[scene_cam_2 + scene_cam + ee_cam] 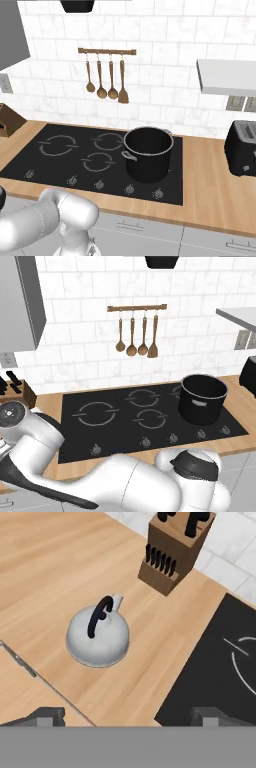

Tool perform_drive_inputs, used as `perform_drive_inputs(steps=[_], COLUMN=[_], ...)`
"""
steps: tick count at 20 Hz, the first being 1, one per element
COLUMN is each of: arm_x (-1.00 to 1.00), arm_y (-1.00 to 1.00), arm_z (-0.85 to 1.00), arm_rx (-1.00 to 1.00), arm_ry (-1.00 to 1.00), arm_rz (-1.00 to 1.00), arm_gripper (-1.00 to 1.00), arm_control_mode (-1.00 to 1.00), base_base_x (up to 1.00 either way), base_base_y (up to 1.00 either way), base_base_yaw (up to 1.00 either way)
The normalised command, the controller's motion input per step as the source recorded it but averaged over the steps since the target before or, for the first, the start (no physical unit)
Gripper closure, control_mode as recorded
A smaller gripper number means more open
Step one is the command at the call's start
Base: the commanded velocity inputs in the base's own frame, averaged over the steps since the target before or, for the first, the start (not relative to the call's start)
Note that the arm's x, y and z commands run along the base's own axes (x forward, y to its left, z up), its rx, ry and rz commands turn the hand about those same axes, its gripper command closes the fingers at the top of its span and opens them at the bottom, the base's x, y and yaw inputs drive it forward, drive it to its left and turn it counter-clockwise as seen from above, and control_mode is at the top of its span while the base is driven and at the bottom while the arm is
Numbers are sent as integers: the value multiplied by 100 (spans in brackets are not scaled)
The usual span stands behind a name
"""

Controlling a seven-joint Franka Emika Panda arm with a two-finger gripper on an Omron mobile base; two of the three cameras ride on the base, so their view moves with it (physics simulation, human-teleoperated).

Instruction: Pick the kettle from the counter and place it on a stove burner. Then turn the burner on.

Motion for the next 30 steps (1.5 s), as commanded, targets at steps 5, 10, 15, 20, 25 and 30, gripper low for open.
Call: perform_drive_inputs(steps=[5, 10, 15, 20, 25, 30], arm_x=[7, 32, 52, 45, 19, 12], arm_y=[69, 59, 5, 4, 27, 47], arm_z=[-25, -29, -31, -26, -28, -15], arm_rx=[0, 0, 0, 0, 0, 0], arm_ry=[0, 0, 3, 7, 7, 2], arm_rz=[-6, -9, -7, -4, -4, -2], arm_gripper=[-100, -100, -100, -100, -100, -100], arm_control_mode=[-100, -100, -100, -100, -100, -100], base_base_x=[0, 0, 0, 0, 0, 0], base_base_y=[0, 0, 0, 0, 0, 0], base_base_yaw=[0, 0, 0, 0, 0, 0])
